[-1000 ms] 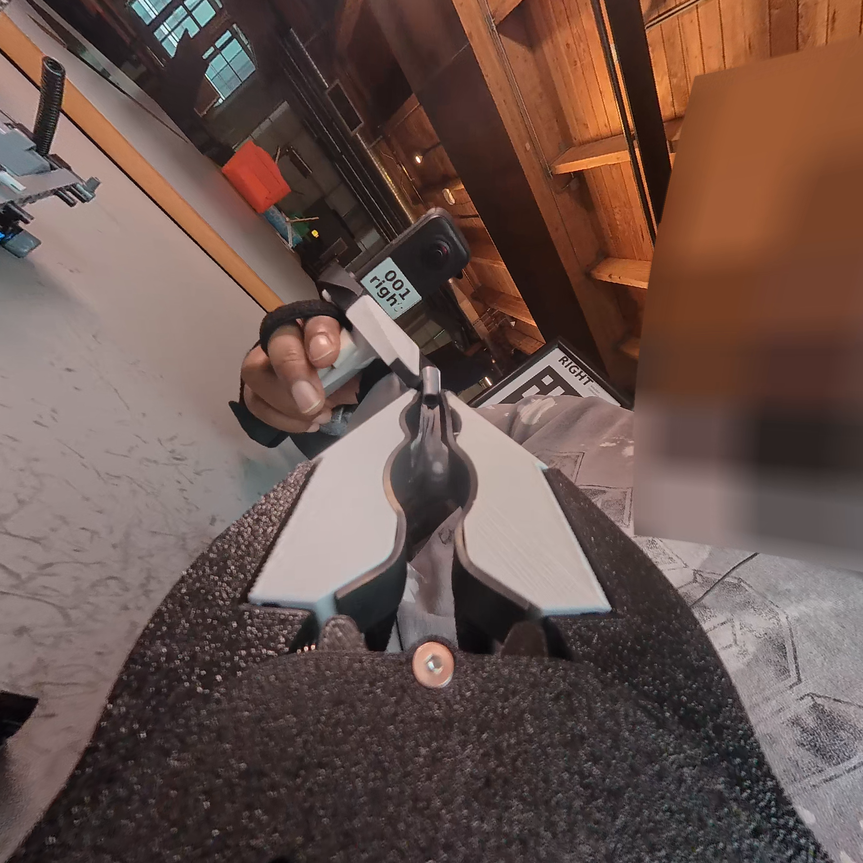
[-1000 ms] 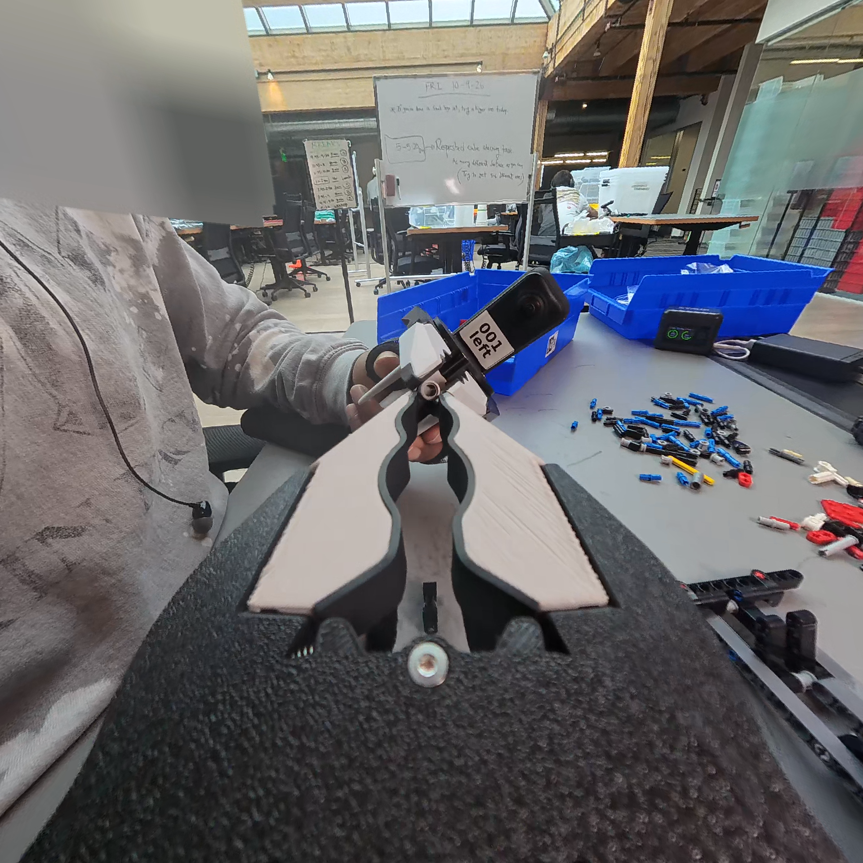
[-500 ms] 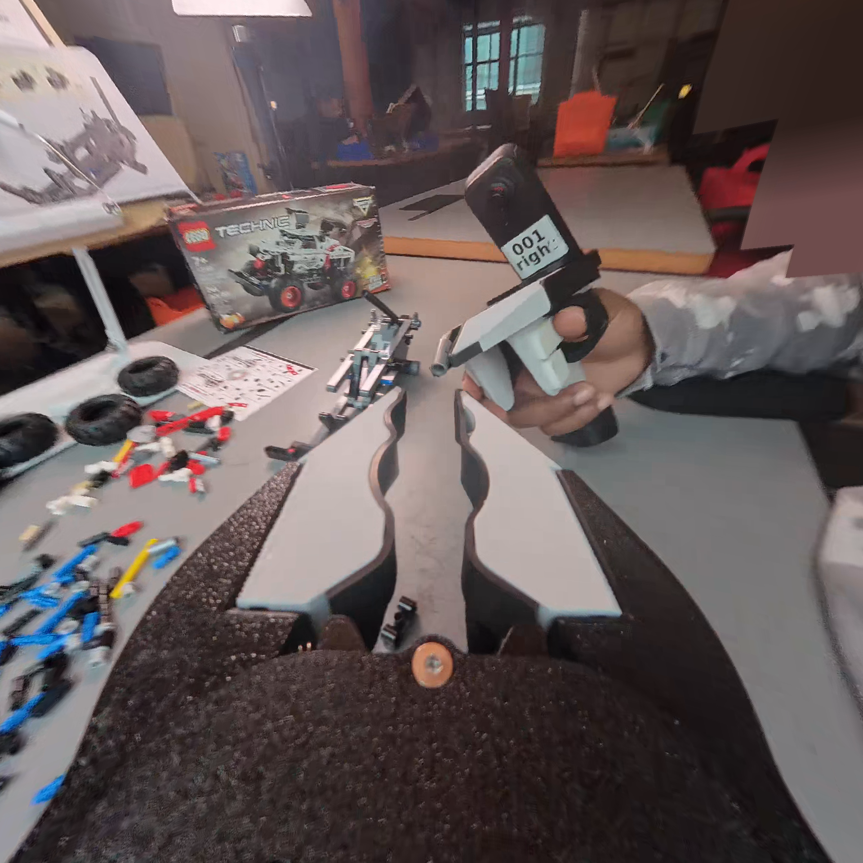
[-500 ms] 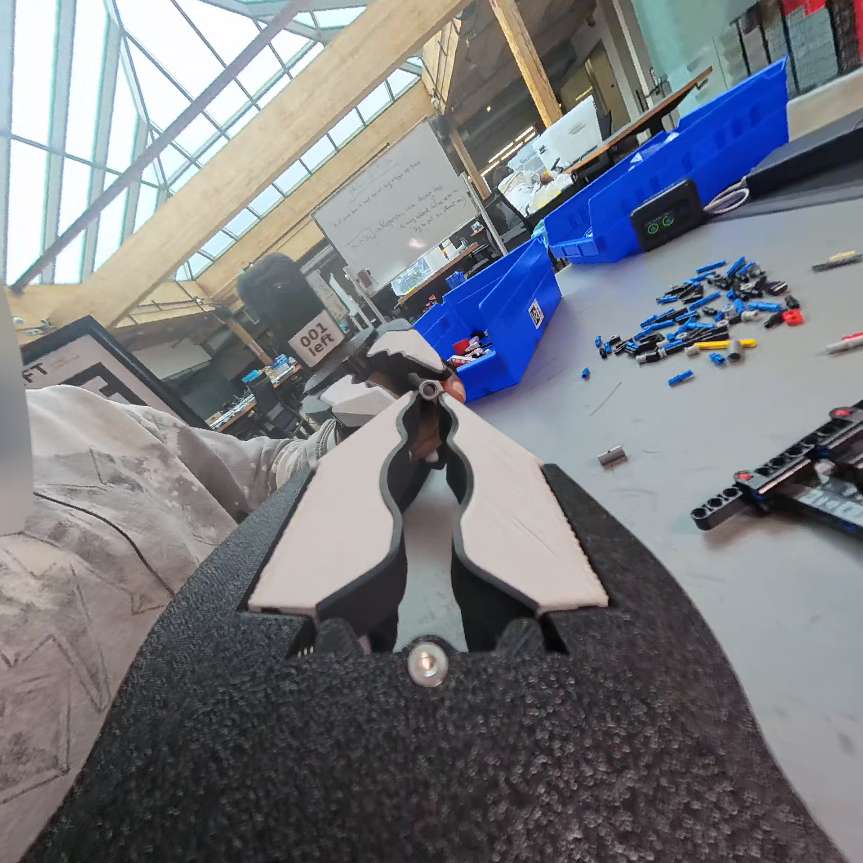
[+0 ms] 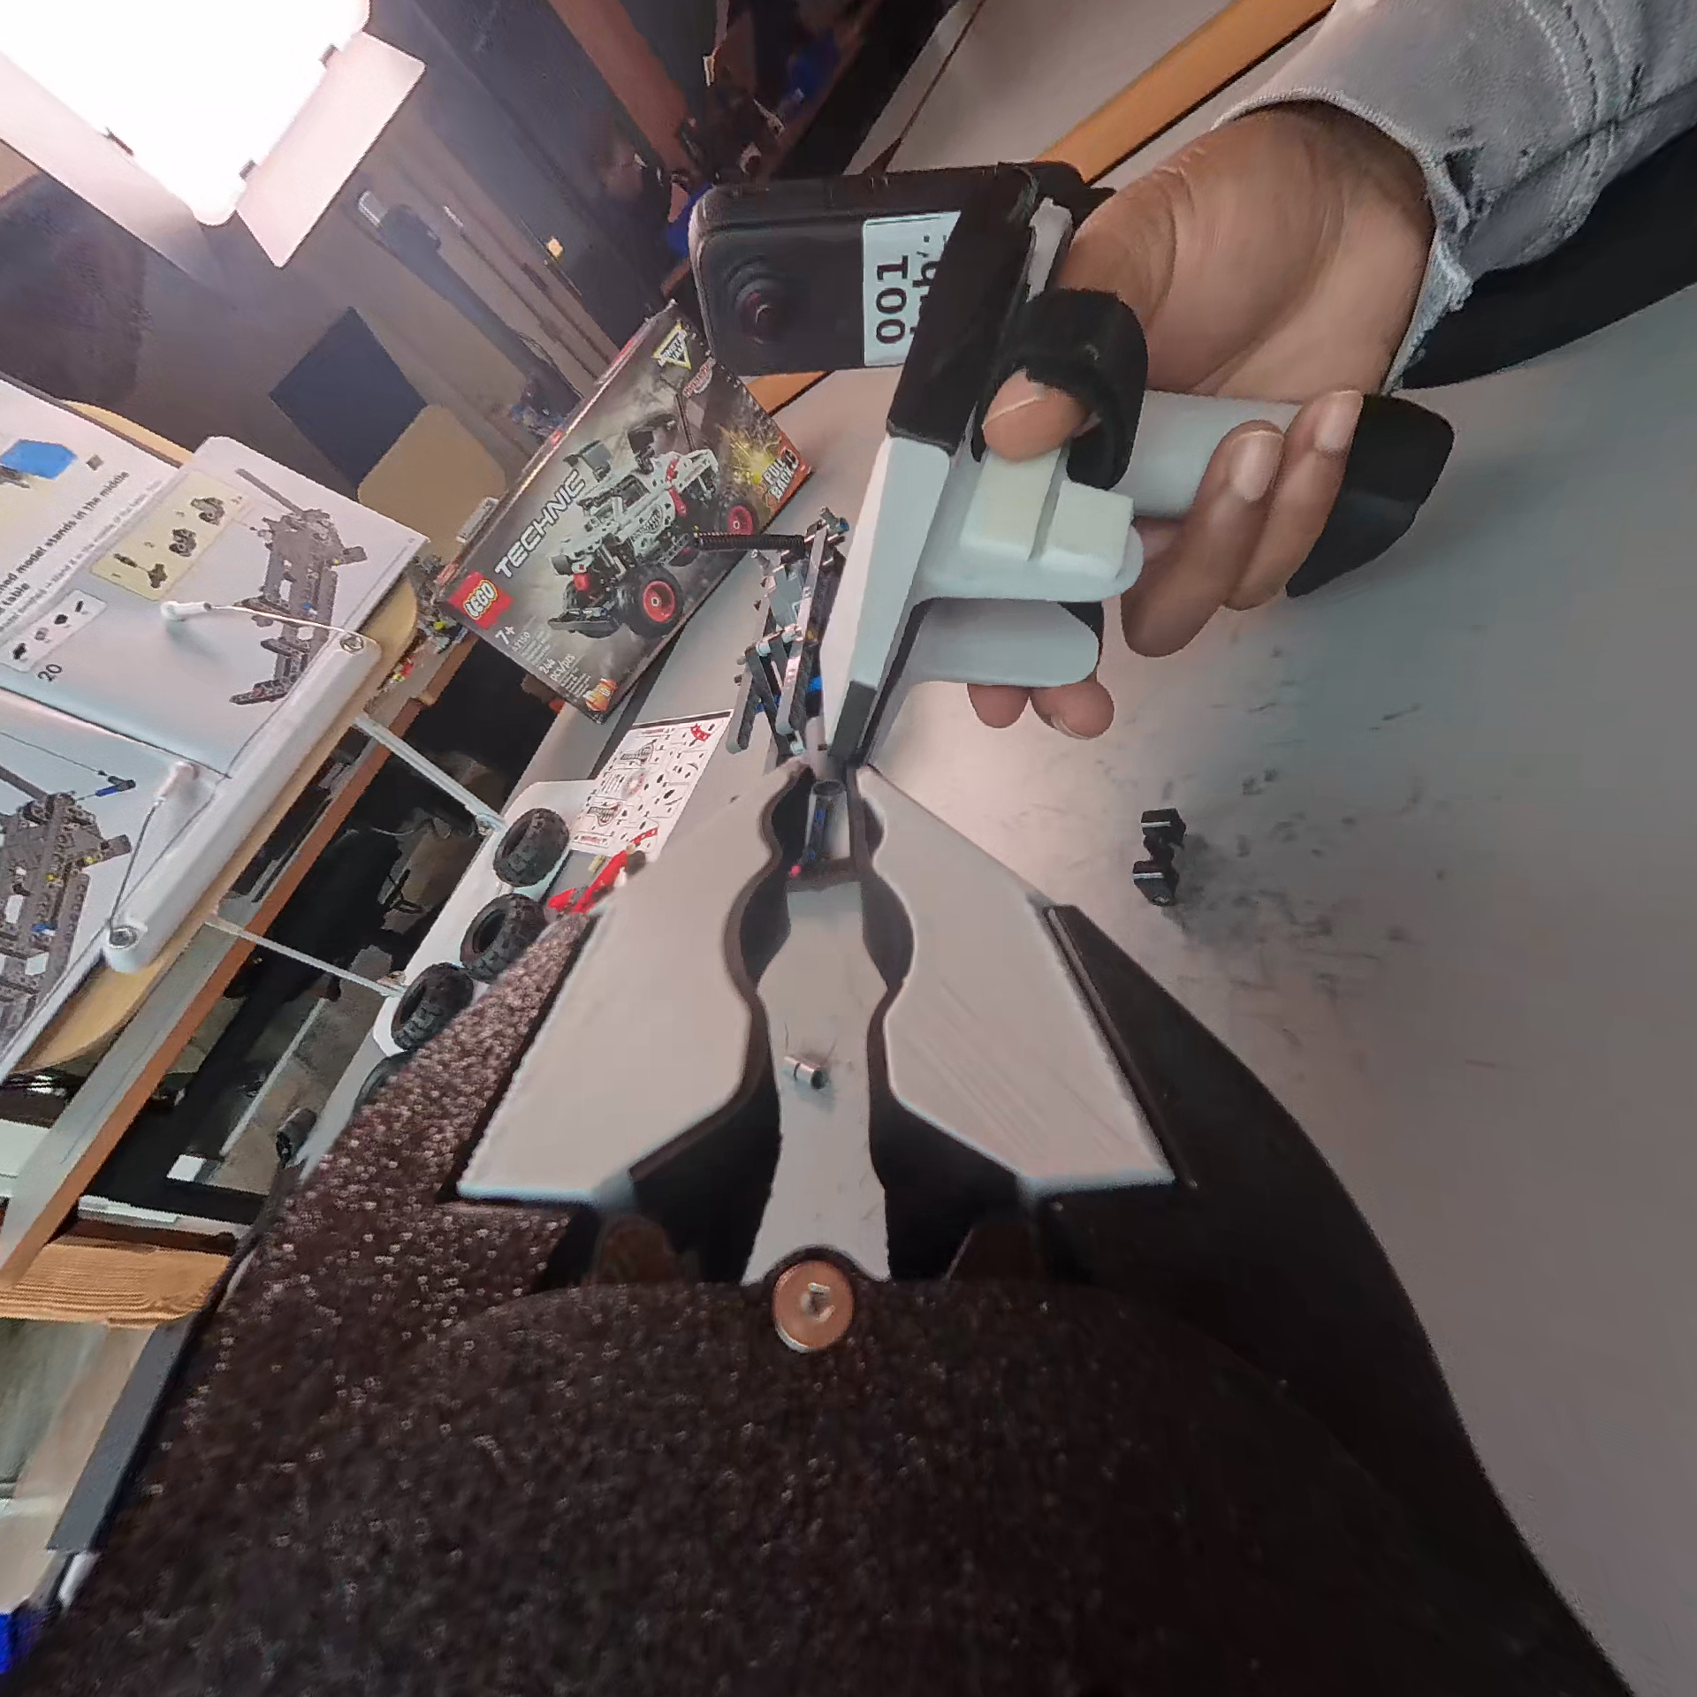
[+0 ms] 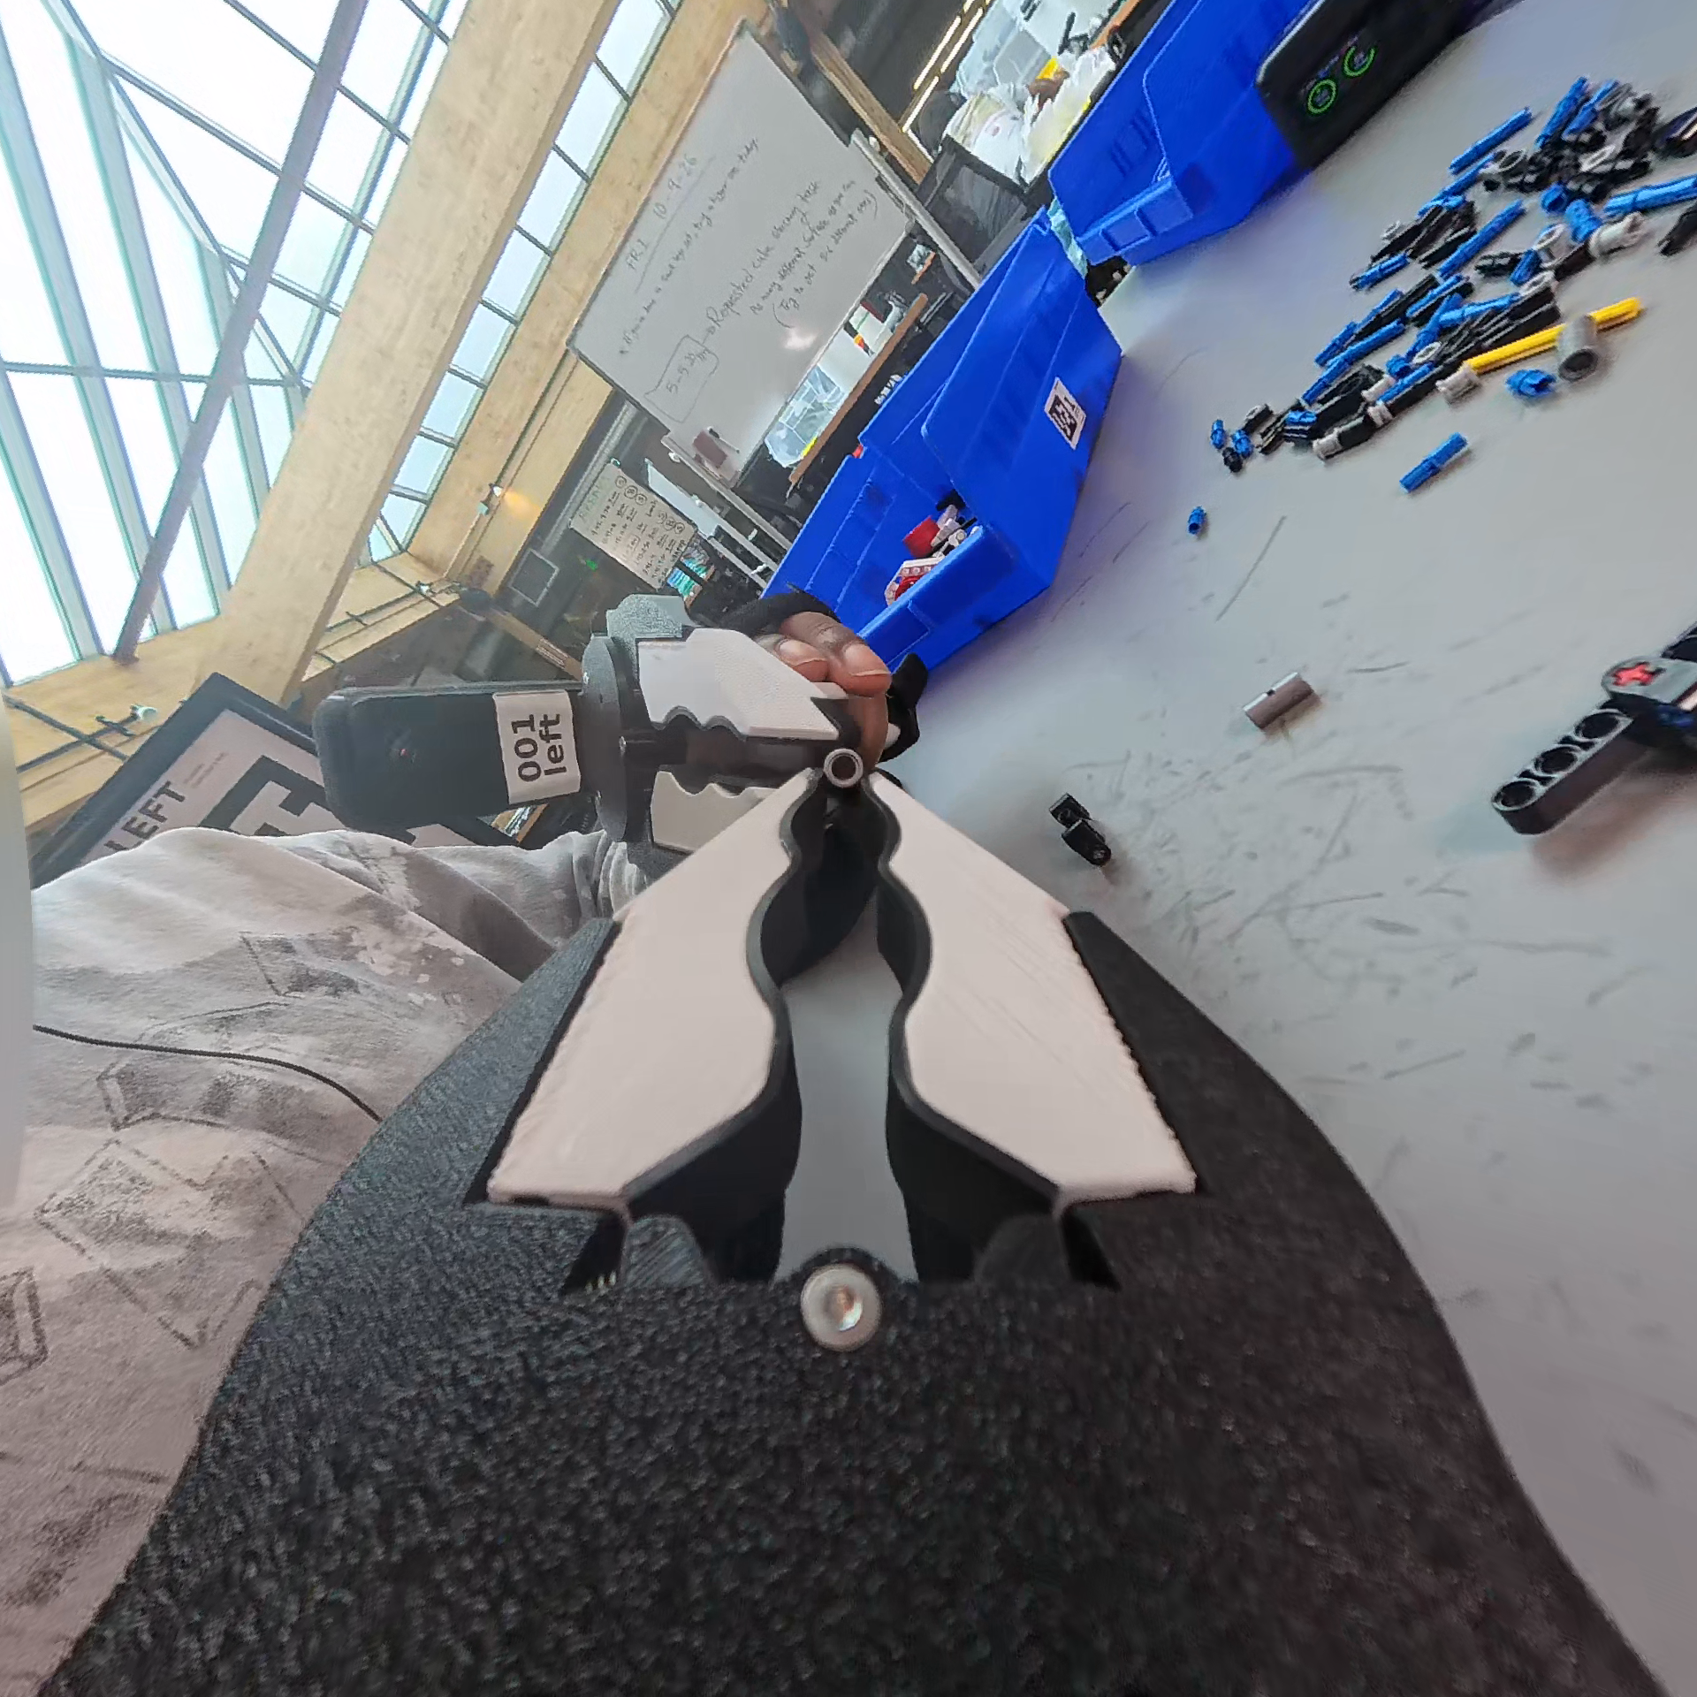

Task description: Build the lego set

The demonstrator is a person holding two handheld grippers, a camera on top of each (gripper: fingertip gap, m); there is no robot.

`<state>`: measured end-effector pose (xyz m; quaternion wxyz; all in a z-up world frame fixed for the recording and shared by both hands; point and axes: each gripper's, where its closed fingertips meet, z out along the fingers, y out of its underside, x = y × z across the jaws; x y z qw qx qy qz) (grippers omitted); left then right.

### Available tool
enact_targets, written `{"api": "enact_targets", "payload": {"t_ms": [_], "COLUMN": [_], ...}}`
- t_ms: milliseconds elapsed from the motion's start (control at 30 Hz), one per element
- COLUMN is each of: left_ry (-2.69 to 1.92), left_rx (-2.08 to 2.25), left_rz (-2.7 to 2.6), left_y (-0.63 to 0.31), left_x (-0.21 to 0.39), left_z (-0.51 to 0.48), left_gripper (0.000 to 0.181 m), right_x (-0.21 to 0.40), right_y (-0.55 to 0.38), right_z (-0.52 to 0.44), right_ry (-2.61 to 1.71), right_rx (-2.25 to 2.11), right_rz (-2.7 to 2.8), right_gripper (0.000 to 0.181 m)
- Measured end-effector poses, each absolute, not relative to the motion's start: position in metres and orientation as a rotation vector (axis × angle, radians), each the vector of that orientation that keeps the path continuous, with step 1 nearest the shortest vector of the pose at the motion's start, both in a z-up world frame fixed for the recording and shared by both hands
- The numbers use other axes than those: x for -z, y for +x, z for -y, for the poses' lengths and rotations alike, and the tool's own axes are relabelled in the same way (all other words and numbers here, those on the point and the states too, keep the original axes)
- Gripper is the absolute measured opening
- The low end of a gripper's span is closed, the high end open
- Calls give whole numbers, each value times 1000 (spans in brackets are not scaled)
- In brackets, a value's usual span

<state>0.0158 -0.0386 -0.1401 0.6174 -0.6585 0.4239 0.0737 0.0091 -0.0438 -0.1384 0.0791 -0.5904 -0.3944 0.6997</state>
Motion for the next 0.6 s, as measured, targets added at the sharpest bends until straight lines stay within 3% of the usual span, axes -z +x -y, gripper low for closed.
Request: {"api": "enact_targets", "payload": {"t_ms": [100, 367, 600], "left_ry": [-1559, -1585, -1567], "left_rx": [27, 1297, 1753], "left_rz": [-906, -557, -534], "left_y": [20, 39, 59], "left_x": [137, 97, 95], "left_z": [41, 77, 97], "left_gripper": [10, 8, 6], "right_x": [134, 100, 96], "right_y": [13, 44, 54], "right_z": [46, 70, 93], "right_ry": [-1677, -854, -691], "right_rx": [-2057, -1462, -1405], "right_rz": [1273, 1675, 1771], "right_gripper": [6, 18, 13]}}
